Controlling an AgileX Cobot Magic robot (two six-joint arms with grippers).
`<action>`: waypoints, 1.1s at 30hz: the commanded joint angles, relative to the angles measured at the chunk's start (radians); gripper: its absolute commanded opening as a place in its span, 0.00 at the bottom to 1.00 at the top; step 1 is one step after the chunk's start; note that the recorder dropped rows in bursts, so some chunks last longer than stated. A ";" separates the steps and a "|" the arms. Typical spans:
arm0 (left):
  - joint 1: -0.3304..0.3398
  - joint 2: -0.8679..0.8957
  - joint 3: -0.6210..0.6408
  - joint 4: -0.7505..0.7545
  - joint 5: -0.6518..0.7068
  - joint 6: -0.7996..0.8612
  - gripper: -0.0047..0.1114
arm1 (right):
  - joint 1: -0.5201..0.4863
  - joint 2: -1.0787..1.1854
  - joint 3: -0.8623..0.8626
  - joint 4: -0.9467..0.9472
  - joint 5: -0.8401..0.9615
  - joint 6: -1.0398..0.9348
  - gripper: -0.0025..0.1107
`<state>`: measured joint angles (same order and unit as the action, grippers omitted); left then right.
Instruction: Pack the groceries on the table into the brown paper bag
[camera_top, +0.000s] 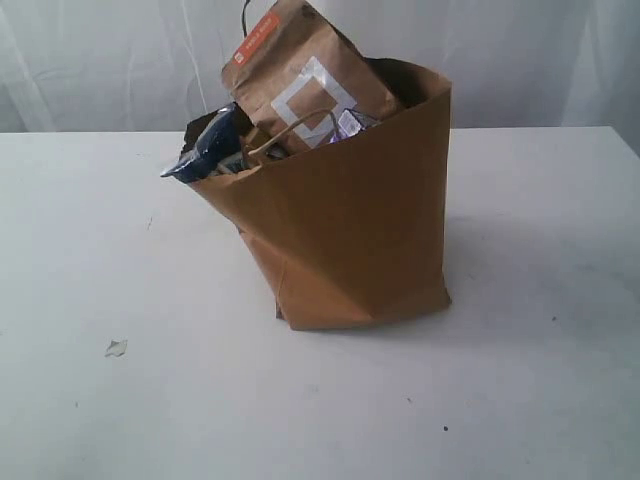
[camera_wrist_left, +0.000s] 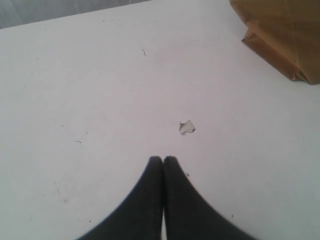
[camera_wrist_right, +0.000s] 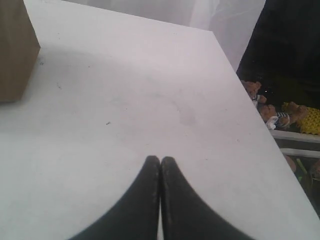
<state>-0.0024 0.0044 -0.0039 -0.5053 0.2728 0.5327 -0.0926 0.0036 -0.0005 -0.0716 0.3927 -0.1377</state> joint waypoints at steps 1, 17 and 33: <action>0.001 -0.004 0.004 -0.009 -0.003 -0.003 0.04 | 0.001 -0.004 0.001 -0.006 -0.028 0.070 0.02; -0.080 -0.004 0.004 0.201 -0.017 -0.060 0.04 | 0.001 -0.004 0.001 0.038 -0.050 0.304 0.02; -0.078 -0.004 0.004 0.433 -0.023 -0.737 0.04 | 0.001 -0.004 0.001 0.038 -0.050 0.304 0.02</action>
<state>-0.0765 0.0044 -0.0039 -0.0775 0.2582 -0.2362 -0.0926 0.0036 -0.0005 -0.0314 0.3609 0.1656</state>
